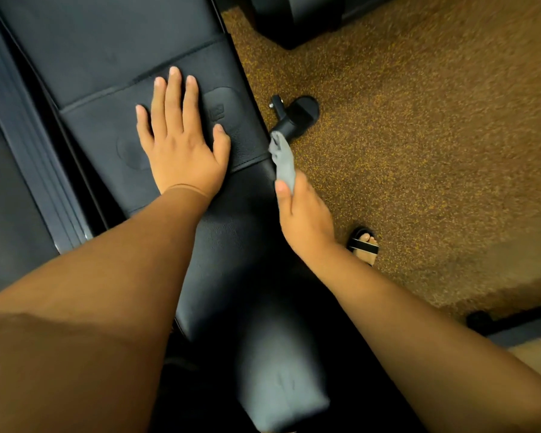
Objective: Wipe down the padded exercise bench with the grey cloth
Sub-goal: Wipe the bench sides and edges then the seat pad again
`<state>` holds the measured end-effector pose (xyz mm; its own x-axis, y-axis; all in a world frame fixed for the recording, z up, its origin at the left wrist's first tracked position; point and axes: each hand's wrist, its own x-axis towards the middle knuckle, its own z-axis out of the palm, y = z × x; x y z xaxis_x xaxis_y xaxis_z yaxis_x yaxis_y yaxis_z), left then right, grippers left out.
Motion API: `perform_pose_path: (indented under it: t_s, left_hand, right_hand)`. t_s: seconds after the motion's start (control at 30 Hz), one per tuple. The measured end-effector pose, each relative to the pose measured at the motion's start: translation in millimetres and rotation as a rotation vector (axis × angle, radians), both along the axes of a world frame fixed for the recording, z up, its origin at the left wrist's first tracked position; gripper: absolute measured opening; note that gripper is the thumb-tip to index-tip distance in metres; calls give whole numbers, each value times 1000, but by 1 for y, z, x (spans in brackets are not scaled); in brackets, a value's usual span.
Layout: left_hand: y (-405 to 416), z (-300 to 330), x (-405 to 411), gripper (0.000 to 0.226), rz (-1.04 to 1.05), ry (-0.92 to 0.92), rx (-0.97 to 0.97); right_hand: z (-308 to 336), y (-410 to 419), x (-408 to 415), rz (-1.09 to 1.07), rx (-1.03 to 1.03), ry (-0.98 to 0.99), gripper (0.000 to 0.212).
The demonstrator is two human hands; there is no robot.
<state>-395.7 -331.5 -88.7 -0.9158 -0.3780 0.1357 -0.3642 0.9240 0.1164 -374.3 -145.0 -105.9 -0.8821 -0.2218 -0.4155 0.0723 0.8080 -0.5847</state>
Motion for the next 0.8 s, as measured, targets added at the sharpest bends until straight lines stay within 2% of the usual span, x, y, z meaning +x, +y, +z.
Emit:
perform_pose_path:
  t_s: [0.13, 0.3, 0.37, 0.4, 0.47, 0.53, 0.6, 0.63, 0.7, 0.8]
  left_hand:
    - [-1, 0, -1, 65, -2, 7, 9]
    - [-3, -1, 1, 64, -15, -3, 45]
    - [-7, 3, 1, 59, -34, 8, 135]
    - [-9, 8, 1, 52, -31, 35, 252]
    - [-13, 31, 2, 43, 84, 153, 698]
    - [-11, 64, 9, 51, 333, 288, 1257]
    - [-16, 86, 25, 60, 493, 251, 1628]
    - [-20, 92, 34, 60, 486, 196, 1720]
    - [-30, 94, 55, 59, 439, 125, 1774]
    - [-58, 88, 84, 43, 527, 263, 1779]
  right_hand:
    - [3, -34, -32, -33, -66, 29, 46]
    - [27, -23, -22, -51, -324, 149, 47]
    - [43, -23, -19, -47, -410, 213, 47]
    - [50, -24, -19, -31, -433, 237, 47]
    - [63, -29, -22, 52, -451, 290, 49]
    - [71, -35, -25, 191, -461, 329, 52]
    - [78, -47, -24, 373, -437, 349, 56]
    - [80, -54, -23, 472, -420, 362, 57]
    - [80, -70, -17, 667, -416, 350, 59]
    - [79, -92, -10, 881, -392, 330, 63]
